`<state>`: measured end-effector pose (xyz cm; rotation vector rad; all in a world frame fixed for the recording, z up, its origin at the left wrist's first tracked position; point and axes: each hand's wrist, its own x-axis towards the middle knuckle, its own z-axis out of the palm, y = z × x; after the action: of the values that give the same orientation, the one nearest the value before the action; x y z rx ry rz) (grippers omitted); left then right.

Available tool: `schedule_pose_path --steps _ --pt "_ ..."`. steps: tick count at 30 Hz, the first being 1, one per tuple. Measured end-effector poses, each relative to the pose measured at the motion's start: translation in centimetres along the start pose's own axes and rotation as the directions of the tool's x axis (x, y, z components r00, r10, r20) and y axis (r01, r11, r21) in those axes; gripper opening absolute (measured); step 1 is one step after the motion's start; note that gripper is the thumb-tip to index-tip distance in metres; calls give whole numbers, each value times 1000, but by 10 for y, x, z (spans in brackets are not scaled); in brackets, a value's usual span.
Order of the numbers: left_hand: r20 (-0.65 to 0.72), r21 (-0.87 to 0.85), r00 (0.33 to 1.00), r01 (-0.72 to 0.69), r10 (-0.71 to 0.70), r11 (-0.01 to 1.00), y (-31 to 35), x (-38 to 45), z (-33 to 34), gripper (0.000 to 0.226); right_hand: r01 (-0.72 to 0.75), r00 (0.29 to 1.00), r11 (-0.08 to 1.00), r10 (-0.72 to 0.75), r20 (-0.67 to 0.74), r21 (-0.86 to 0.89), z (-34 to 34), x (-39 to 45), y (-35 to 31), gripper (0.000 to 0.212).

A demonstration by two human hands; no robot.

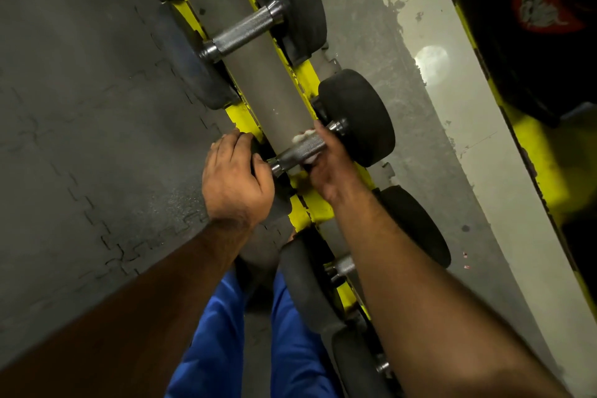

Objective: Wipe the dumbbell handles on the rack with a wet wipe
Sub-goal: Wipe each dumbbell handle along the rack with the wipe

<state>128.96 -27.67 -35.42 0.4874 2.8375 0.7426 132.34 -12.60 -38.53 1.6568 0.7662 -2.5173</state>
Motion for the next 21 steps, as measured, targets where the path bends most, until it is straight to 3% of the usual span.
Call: schedule_pose_path --steps 3,6,10,13,15,18,19,21 --pt "23 9 1000 8 -8 1000 0 0 1 52 67 994 997 -65 -83 30 4 0 -6 25" --pt "37 17 999 4 -5 1000 0 1 -2 51 -10 994 986 -9 -109 -167 10 -11 17 34" --pt "32 18 999 7 -7 1000 0 1 -1 49 -122 983 935 66 -173 -332 8 -16 29 87" --pt "23 7 1000 7 -7 1000 0 1 -2 49 -156 979 919 97 -177 -361 9 -17 38 104" --pt "17 10 1000 7 -7 1000 0 1 -1 48 -153 980 924 97 -174 -350 6 -20 41 93" --pt "25 14 1000 11 -12 1000 -2 1 1 48 -114 986 936 66 -154 -332 3 -24 45 31" --pt "24 16 1000 9 -9 1000 -3 1 1 48 -106 985 930 51 -163 -351 4 -24 45 20" --pt "32 27 999 5 -6 1000 -1 1 0 48 -83 980 906 -2 -200 -416 4 -22 44 20"
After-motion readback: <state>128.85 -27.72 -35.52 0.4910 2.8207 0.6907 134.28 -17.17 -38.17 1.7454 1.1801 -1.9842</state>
